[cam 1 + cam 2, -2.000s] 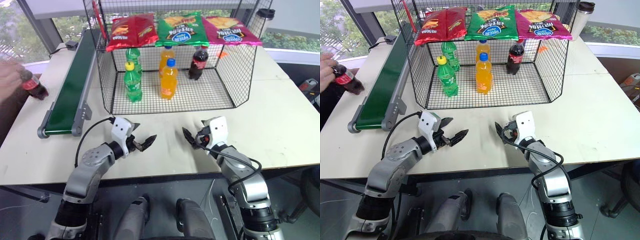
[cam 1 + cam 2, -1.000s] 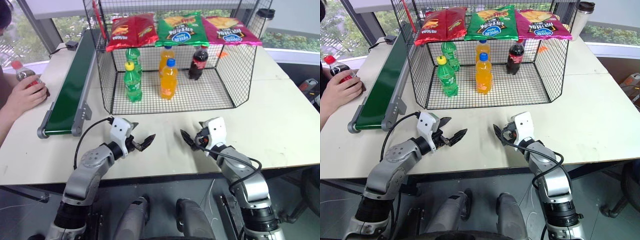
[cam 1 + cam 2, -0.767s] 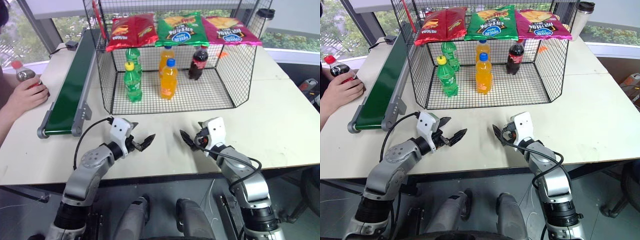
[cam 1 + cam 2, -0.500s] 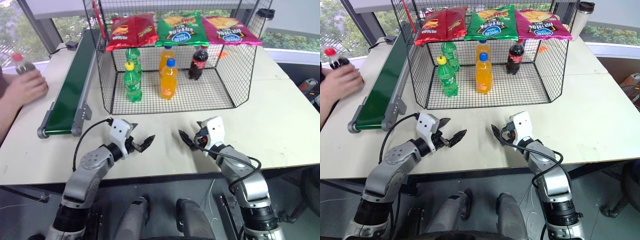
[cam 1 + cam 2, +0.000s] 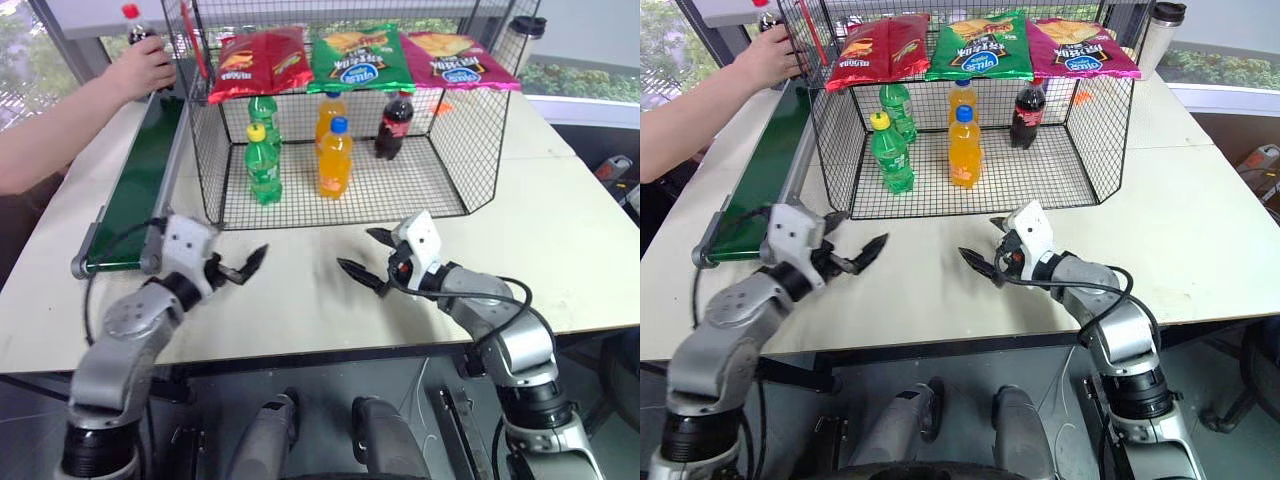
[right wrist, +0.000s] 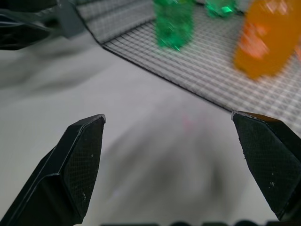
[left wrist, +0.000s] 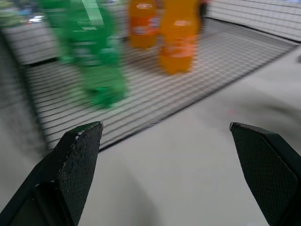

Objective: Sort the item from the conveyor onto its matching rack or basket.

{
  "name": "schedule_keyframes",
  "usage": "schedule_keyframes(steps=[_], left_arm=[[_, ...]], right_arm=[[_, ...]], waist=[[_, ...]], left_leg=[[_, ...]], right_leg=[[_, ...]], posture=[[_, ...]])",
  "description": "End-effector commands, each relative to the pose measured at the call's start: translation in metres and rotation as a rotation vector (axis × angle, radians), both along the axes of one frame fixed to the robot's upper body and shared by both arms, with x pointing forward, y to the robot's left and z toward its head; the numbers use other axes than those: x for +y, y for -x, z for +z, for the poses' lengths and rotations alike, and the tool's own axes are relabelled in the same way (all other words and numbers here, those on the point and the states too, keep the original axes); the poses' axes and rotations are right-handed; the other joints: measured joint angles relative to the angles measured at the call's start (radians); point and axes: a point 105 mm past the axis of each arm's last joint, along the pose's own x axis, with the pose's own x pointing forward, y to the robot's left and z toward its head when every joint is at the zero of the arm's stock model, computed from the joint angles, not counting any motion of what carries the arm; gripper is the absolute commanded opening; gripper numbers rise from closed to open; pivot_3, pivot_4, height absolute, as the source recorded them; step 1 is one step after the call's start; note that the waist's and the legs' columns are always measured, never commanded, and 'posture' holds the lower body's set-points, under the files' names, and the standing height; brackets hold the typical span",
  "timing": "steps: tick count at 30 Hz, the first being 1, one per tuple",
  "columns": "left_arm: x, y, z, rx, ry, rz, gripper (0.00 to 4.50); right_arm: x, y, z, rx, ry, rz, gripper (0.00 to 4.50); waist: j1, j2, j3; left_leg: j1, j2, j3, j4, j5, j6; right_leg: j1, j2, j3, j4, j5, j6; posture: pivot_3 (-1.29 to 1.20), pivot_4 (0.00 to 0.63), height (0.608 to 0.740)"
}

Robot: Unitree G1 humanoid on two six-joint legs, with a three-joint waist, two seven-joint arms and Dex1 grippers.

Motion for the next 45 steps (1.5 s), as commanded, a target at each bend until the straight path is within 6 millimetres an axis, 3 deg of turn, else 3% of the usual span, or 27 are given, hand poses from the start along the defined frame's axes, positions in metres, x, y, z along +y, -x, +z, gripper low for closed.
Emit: schedule_keyframes(steps=[1, 8, 20, 34, 45], left_arm=[[0.034, 0.004, 0.021, -0.071, 0.017, 0.123, 4.5], [0.084, 0.013, 0.02, -0.05, 0.099, 0.303, 4.5], [0.135, 0.018, 0.024, -0.064, 0.199, 0.488, 4.5], [0.138, 0.01, 0.021, -0.068, 0.173, 0.499, 4.5], [0.136, 0.006, 0.021, -0.072, 0.156, 0.493, 4.5]], right_arm=[[0.015, 0.01, 0.021, -0.036, -0.048, 0.105, 4.45], [0.025, 0.018, 0.018, -0.016, -0.046, 0.193, 4.45], [0.026, 0.021, 0.012, -0.014, -0.039, 0.218, 4.45], [0.024, 0.015, 0.018, -0.021, -0.054, 0.2, 4.45], [0.029, 0.037, 0.018, 0.029, -0.08, 0.314, 4.45]], waist=[[0.002, 0.0, 0.0], [0.001, 0.0, 0.0], [0.002, -0.001, 0.0], [0.001, -0.001, 0.0], [0.001, -0.001, 0.0]], left_leg=[[0.0, 0.0, 0.0, 0.0, 0.0, 0.0], [0.0, 0.0, 0.0, 0.0, 0.0, 0.0], [0.0, 0.0, 0.0, 0.0, 0.0, 0.0], [0.0, 0.0, 0.0, 0.0, 0.0, 0.0], [0.0, 0.0, 0.0, -0.001, 0.0, 0.0]], right_leg=[[0.0, 0.0, 0.0, 0.0, 0.0, 0.0], [0.0, 0.0, 0.0, -0.001, 0.001, -0.001], [0.0, -0.001, 0.0, -0.001, 0.001, -0.001], [0.0, -0.001, 0.0, -0.001, 0.001, -0.002], [0.0, -0.001, 0.0, -0.001, 0.001, -0.002]], posture=[[0.0, 0.15, 0.738], [0.0, 0.15, 0.738], [0.0, 0.15, 0.738], [0.0, 0.15, 0.738], [0.0, 0.15, 0.738]])
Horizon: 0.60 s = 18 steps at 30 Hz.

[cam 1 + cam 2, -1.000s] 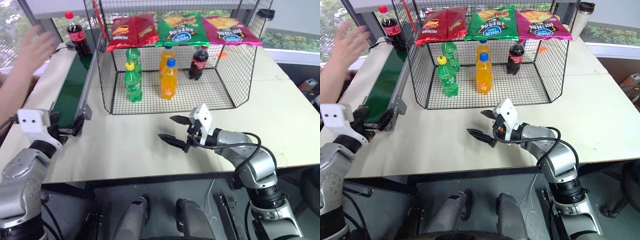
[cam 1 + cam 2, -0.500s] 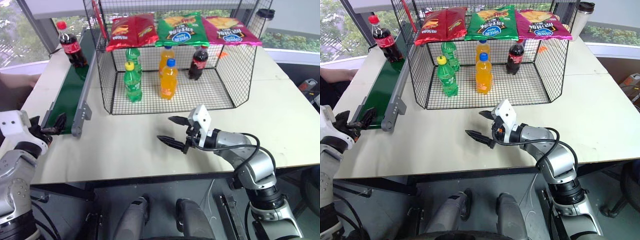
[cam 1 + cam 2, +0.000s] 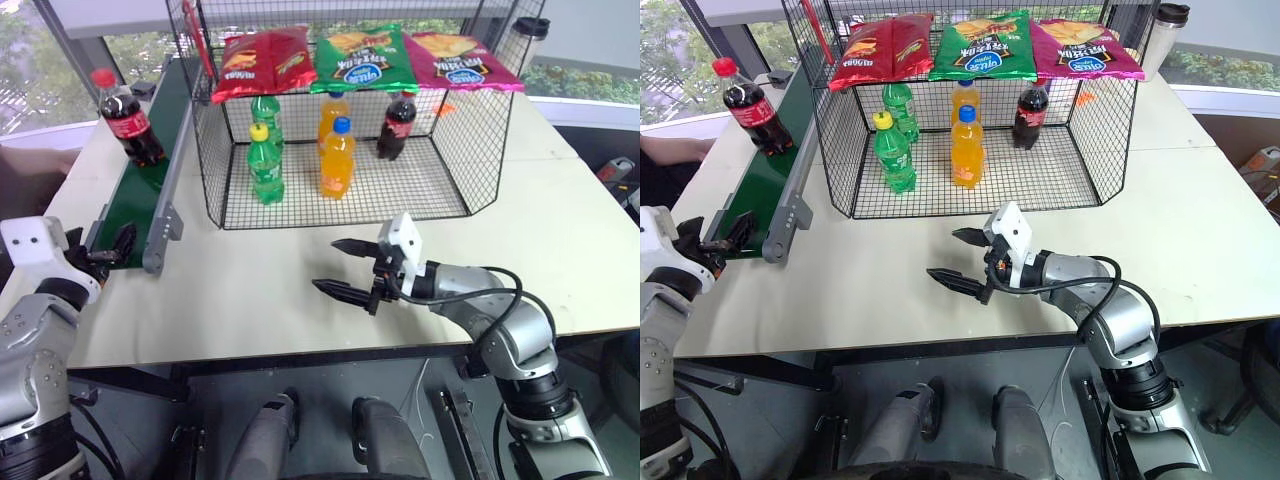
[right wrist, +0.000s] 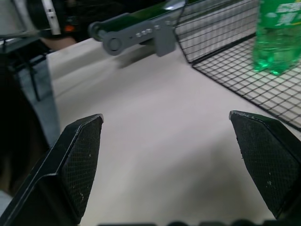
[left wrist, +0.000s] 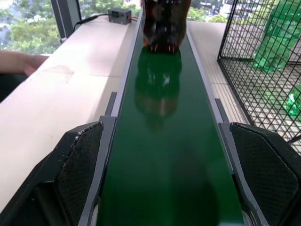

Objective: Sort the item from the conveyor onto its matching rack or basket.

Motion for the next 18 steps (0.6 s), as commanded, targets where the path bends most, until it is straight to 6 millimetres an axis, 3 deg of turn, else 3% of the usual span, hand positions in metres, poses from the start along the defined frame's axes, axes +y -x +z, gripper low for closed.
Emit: schedule_keyframes(steps=[1, 18], left_arm=[[0.001, 0.0, 0.016, -0.048, -0.048, 0.002, 4.5], [0.001, -0.014, 0.031, -0.1, -0.072, 0.02, 4.5]], right_arm=[[0.003, 0.007, 0.013, -0.044, -0.025, 0.026, 4.45], [0.005, 0.008, 0.02, -0.061, -0.026, 0.016, 4.45]], waist=[[0.0, 0.0, 0.0], [0.0, 0.0, 0.0]], left_leg=[[0.0, 0.0, 0.0, 0.0, 0.0, 0.0], [0.0, 0.0, 0.0, 0.0, 0.0, 0.0]], right_leg=[[0.0, 0.0, 0.0, 0.0, 0.0, 0.0], [0.0, 0.0, 0.0, -0.001, 0.0, 0.0]], posture=[[0.0, 0.15, 0.738], [0.0, 0.15, 0.738]])
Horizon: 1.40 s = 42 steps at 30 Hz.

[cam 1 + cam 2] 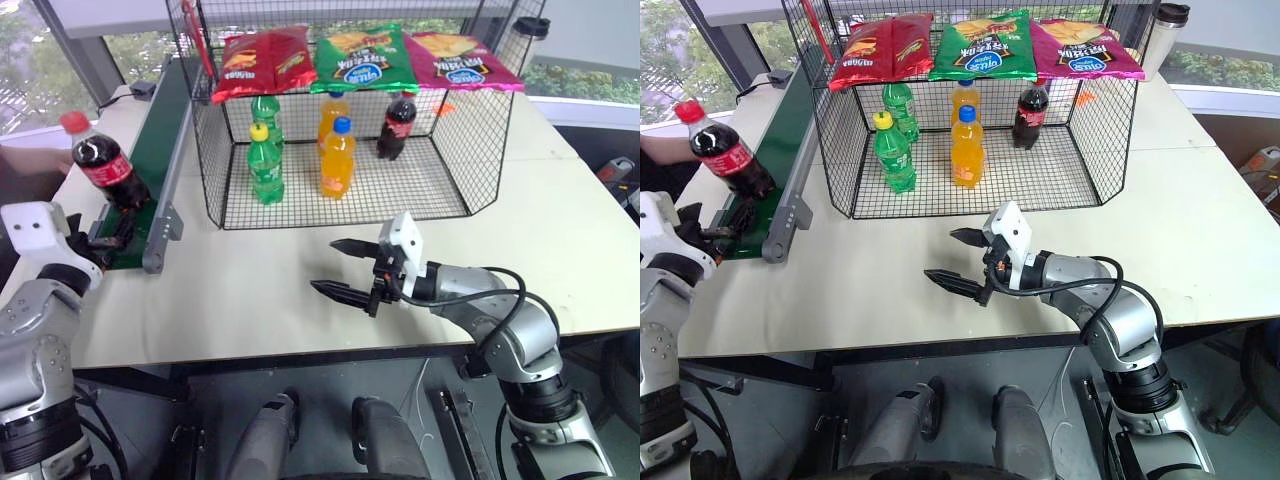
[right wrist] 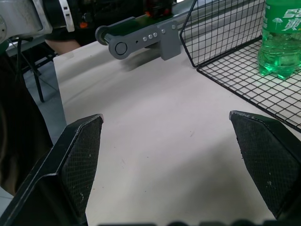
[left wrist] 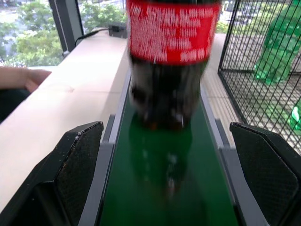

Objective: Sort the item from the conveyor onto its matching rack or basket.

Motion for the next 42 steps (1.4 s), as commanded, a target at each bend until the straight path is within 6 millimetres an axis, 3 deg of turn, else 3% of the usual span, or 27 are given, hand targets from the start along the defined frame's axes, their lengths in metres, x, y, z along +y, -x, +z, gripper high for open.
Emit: schedule_keyframes(steps=[1, 7, 9, 11, 12, 13, 14, 23, 27, 29, 32, 36, 42], left_arm=[[0.002, 0.0, 0.015, -0.053, -0.038, 0.01, 4.5], [0.003, -0.003, 0.006, -0.012, -0.068, 0.011, 4.5], [0.005, -0.004, -0.007, 0.056, -0.102, 0.02, 4.5], [0.002, -0.002, -0.013, 0.06, -0.09, -0.004, 4.0], [-0.002, -0.001, -0.009, 0.035, -0.079, -0.028, 3.78], [-0.005, -0.001, -0.005, 0.009, -0.064, -0.047, 3.19], [-0.007, -0.001, 0.0, -0.013, -0.048, -0.061, 3.03], [-0.023, -0.004, 0.05, -0.144, 0.026, -0.187, 3.01], [-0.055, -0.011, 0.062, -0.13, -0.029, -0.369, 3.01], [-0.084, -0.014, 0.055, -0.079, -0.076, -0.515, 3.01], [-0.109, -0.016, 0.047, -0.048, -0.12, -0.622, 3.01], [-0.167, -0.019, 0.028, -0.007, -0.227, -0.875, 3.01], [-0.208, -0.024, 0.005, 0.003, -0.312, -1.039, 3.01]], right_arm=[[0.003, 0.006, 0.016, -0.062, -0.017, 0.02, 4.45], [0.001, 0.004, 0.015, -0.065, -0.014, 0.003, 4.45], [0.001, 0.004, 0.015, -0.066, -0.014, -0.002, 4.45], [0.0, 0.004, 0.015, -0.069, -0.013, -0.01, 4.5], [-0.001, 0.003, 0.015, -0.07, -0.012, -0.013, 4.5], [-0.001, 0.003, 0.015, -0.07, -0.011, -0.015, 4.5], [-0.001, 0.003, 0.015, -0.07, -0.011, -0.016, 4.5], [-0.002, 0.002, 0.02, -0.08, -0.009, -0.011, 4.5], [-0.002, 0.001, 0.031, -0.1, -0.024, -0.002, 4.5], [-0.002, -0.001, 0.037, -0.105, -0.038, 0.001, 4.5], [-0.002, -0.002, 0.042, -0.109, -0.049, 0.003, 4.5], [-0.007, -0.007, 0.054, -0.105, -0.106, -0.011, 4.5], [-0.01, -0.005, 0.059, -0.104, -0.116, -0.007, 4.5]], waist=[[0.0, 0.0, 0.0], [0.0, 0.0, 0.0], [0.0, 0.0, 0.0], [0.0, 0.0, 0.0], [0.0, 0.0, 0.0], [0.0, 0.0, 0.0], [0.001, 0.0, 0.0], [0.0, -0.001, 0.0], [0.0, -0.001, 0.0], [-0.001, -0.001, 0.0], [0.002, -0.001, 0.0], [0.004, -0.001, 0.0], [-0.002, -0.001, 0.001]], left_leg=[[0.0, 0.0, 0.0, 0.0, 0.0, 0.0], [0.0, 0.0, 0.0, 0.0, 0.0, 0.0], [0.0, 0.0, 0.0, 0.0, 0.0, 0.0], [0.0, 0.0, 0.0, 0.0, 0.0, 0.0], [0.0, 0.0, 0.0, 0.0, 0.0, 0.0], [0.0, 0.0, 0.0, 0.0, 0.0, 0.0], [0.0, 0.0, 0.0, 0.0, 0.0, 0.0], [-0.001, 0.0, -0.001, 0.0, 0.0, 0.0], [-0.001, 0.0, 0.0, -0.001, 0.0, 0.0], [-0.001, 0.0, 0.0, -0.001, 0.0, 0.0], [-0.001, 0.0, 0.001, -0.001, 0.0, 0.0], [-0.001, 0.0, 0.0, -0.001, 0.0, 0.0], [-0.001, 0.0, 0.001, -0.002, 0.0, 0.0]], right_leg=[[0.0, 0.0, 0.0, 0.0, 0.0, 0.0], [0.0, 0.0, 0.0, 0.0, 0.0, 0.0], [0.0, 0.0, 0.0, 0.0, 0.0, 0.0], [0.0, 0.0, 0.0, 0.0, 0.0, 0.0], [0.0, 0.0, 0.0, 0.0, 0.0, 0.0], [0.0, 0.0, 0.0, 0.0, 0.0, 0.0], [0.0, 0.0, 0.0, 0.0, 0.0, 0.0], [0.0, 0.0, -0.001, -0.001, 0.0, 0.0], [-0.001, 0.0, -0.001, -0.001, 0.0, 0.0], [-0.001, 0.0, -0.001, -0.001, 0.0, 0.0], [0.0, 0.0, 0.0, -0.001, 0.0, 0.0], [-0.001, 0.0, 0.0, -0.001, 0.0, 0.0], [-0.001, 0.0, 0.0, -0.001, 0.0, 0.0]], posture=[[0.0, 0.15, 0.738], [0.0, 0.15, 0.738], [0.0, 0.15, 0.738], [0.0, 0.15, 0.738], [0.0, 0.15, 0.738], [0.0, 0.15, 0.738], [0.0, 0.15, 0.738], [0.0, 0.15, 0.738], [0.0, 0.15, 0.738], [0.0, 0.15, 0.738], [0.0, 0.15, 0.738], [0.0, 0.15, 0.738], [0.0, 0.15, 0.738]])
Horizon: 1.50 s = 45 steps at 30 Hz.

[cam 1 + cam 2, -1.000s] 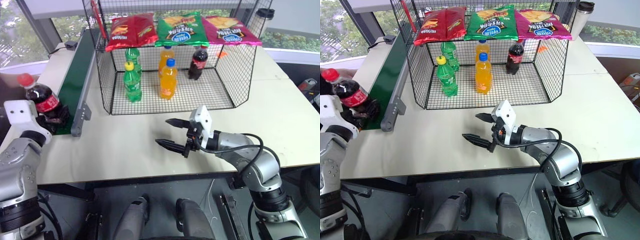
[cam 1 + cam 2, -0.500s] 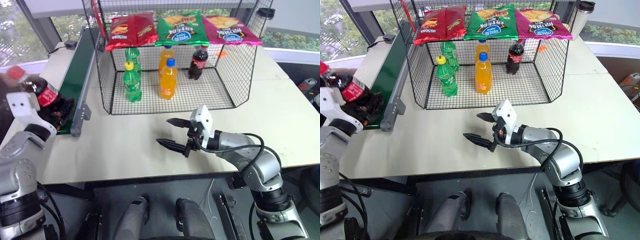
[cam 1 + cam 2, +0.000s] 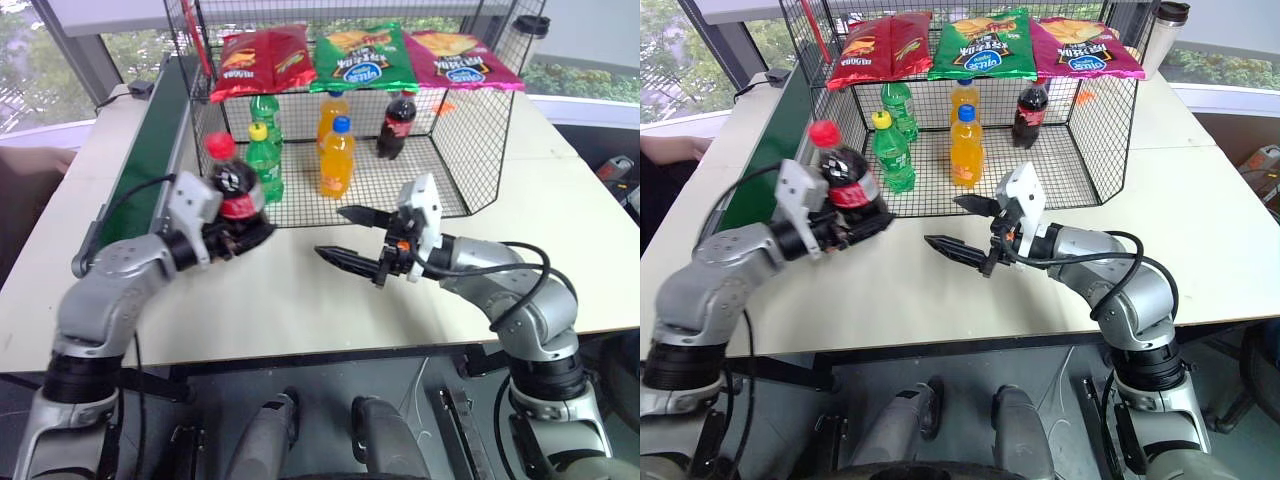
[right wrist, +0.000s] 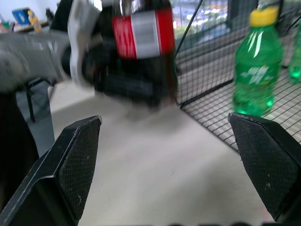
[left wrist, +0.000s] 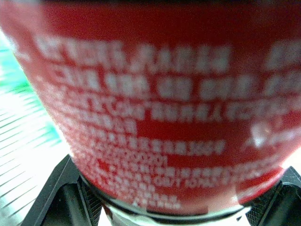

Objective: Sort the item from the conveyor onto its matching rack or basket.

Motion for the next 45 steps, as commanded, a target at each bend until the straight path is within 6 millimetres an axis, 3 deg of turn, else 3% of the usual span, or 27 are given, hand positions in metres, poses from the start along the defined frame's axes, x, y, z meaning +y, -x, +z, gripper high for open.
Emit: schedule_keyframes(steps=[1, 7, 15, 36, 43, 45], left_arm=[[-0.018, -0.002, 0.004, -0.094, -0.043, -0.08, 3.01], [-0.049, 0.006, -0.022, -0.108, -0.097, -0.21, 3.01], [-0.071, 0.011, -0.025, -0.126, -0.076, -0.268, 3.01], [-0.089, 0.021, -0.022, -0.141, -0.053, -0.337, 3.01], [-0.09, 0.021, -0.023, -0.14, -0.055, -0.341, 3.01], [-0.09, 0.02, -0.022, -0.137, -0.052, -0.339, 3.01]], right_arm=[[-0.001, 0.005, 0.013, -0.042, -0.023, 0.013, 4.5], [-0.001, 0.006, 0.02, -0.05, -0.029, -0.005, 4.5], [0.004, 0.007, 0.028, -0.057, -0.041, -0.006, 4.5], [0.013, 0.0, 0.028, -0.062, -0.044, -0.009, 4.5], [0.016, -0.002, 0.033, -0.08, -0.055, -0.027, 1.29], [0.016, -0.002, 0.033, -0.081, -0.055, -0.027, 1.19]], waist=[[0.0, 0.0, 0.0], [0.004, 0.0, 0.0], [0.003, 0.0, 0.0], [0.003, 0.0, 0.0], [0.003, 0.0, 0.0], [0.003, 0.0, 0.0]], left_leg=[[0.0, 0.0, 0.0, 0.0, 0.0, 0.0], [0.0, 0.0, 0.0, 0.0, 0.0, 0.0], [0.0, 0.0, 0.0, 0.001, 0.0, 0.0], [0.0, 0.0, 0.0, 0.001, 0.002, 0.003], [0.0, 0.0, 0.0, 0.002, 0.002, 0.003], [0.001, 0.0, 0.0, 0.002, 0.002, 0.003]], right_leg=[[0.0, 0.0, 0.0, 0.0, 0.0, 0.0], [0.0, 0.0, 0.0, 0.0, 0.0, 0.0], [0.0, 0.0, 0.0, 0.0, 0.0, 0.0], [0.0, 0.001, 0.0, 0.001, 0.0, 0.001], [0.0, 0.001, 0.0, 0.002, 0.0, 0.001], [0.001, 0.001, 0.0, 0.002, 0.0, 0.001]], posture=[[0.0, 0.15, 0.738], [0.0, 0.15, 0.738], [0.0, 0.15, 0.738], [0.0, 0.15, 0.738], [0.0, 0.15, 0.738], [0.0, 0.15, 0.738]])
